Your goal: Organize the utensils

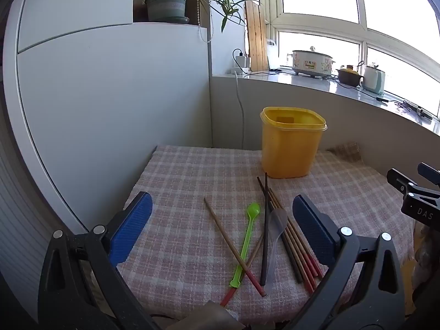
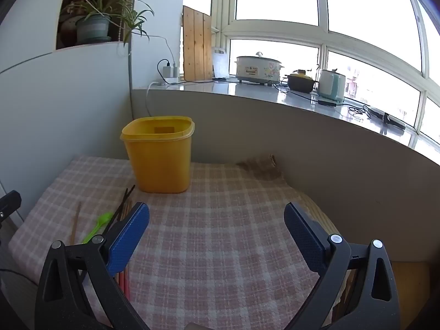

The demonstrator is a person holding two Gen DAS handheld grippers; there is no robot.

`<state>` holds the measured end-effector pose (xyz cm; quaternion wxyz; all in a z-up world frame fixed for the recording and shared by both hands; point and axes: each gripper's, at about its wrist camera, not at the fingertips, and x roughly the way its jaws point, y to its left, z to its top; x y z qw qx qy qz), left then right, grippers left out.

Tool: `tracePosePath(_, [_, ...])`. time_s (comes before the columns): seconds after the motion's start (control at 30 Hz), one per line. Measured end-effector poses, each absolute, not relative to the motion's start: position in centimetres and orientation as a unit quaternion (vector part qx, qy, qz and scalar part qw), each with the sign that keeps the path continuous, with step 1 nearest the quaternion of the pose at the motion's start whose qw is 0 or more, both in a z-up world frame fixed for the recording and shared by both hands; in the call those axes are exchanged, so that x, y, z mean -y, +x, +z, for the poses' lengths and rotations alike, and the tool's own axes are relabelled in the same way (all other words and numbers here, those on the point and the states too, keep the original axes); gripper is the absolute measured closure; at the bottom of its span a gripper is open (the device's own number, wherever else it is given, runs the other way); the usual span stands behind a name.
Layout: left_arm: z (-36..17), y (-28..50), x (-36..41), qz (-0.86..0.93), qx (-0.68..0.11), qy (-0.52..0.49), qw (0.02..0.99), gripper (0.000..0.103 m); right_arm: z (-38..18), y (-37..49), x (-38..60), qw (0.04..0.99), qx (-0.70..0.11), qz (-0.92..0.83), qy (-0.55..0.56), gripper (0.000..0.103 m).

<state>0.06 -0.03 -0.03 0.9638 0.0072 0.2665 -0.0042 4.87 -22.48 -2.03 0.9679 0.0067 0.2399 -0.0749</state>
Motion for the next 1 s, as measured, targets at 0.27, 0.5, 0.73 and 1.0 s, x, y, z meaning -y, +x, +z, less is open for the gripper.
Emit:
tracePosePath(0.27, [0.63,0.3,-0.64,-0.004,-0.262,0.003,0.965,0.0,-1.96,4.85,22.31,0.968,-0.241,-0.075,0.004,0.005])
tracePosePath(0.5, [0.59,0.09,-0.35,0.0,-0.26,0.001,0.966,0.0,-2.04,4.84,22.41,0.967,-0.243,-0.074,0.008,0.005])
tracePosePath(0.73, [0.63,0.12,-0.57,0.0,-0.259,0.0,0.966,0.0,-2.07,4.92,22.33,0.967,-0.243,-0.071,0.01,0.005])
tracePosePath(1.0, [0.57,0.11,-0.67,0.001,-0.258,-0.002,0.966,0.0,-1.94,4.89,22.16,0.967,-0.243,-0.071,0.009,0.005])
